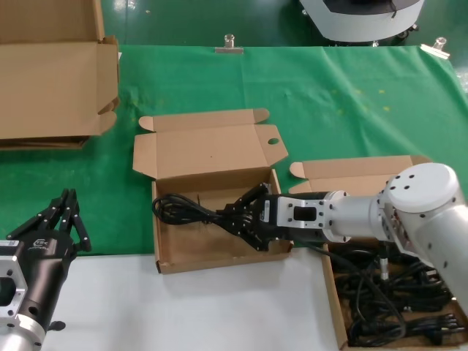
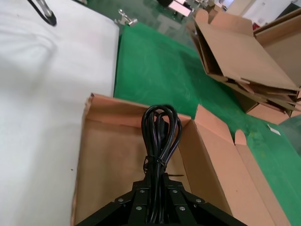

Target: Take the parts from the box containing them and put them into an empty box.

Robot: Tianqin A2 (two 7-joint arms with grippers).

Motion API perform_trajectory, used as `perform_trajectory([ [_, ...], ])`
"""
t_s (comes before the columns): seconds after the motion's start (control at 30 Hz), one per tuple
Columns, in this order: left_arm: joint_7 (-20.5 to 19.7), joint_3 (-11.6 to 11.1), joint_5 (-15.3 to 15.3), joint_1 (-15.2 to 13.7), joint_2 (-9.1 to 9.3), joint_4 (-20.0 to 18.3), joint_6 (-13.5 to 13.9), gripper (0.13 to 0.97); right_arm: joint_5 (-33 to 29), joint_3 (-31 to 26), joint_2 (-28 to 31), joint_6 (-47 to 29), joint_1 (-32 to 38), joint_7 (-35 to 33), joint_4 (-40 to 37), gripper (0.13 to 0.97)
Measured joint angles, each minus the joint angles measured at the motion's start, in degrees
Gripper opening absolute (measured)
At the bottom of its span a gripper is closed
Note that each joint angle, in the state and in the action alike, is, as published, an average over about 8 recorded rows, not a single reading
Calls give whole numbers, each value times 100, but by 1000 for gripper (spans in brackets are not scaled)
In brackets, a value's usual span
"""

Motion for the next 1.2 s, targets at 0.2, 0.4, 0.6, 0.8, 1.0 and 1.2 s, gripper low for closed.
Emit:
perform_trajectory([
  [0.2,0,0,0,0,0,0,0,172,148,230,-268,137,274,-678,-889,186],
  [0.4,0,0,0,0,0,0,0,172,217,381,-372,189,439,-1032,-1381,193],
  [0.6,0,0,0,0,0,0,0,172,213,452,-356,172,468,-1116,-1478,206],
  [0.8,0,0,0,0,0,0,0,172,136,428,-217,119,322,-828,-1100,237],
  [1.0,0,0,0,0,0,0,0,172,-24,313,139,65,-36,164,-12,289],
  [1.2,0,0,0,0,0,0,0,172,-204,229,652,28,-474,1426,1327,401],
])
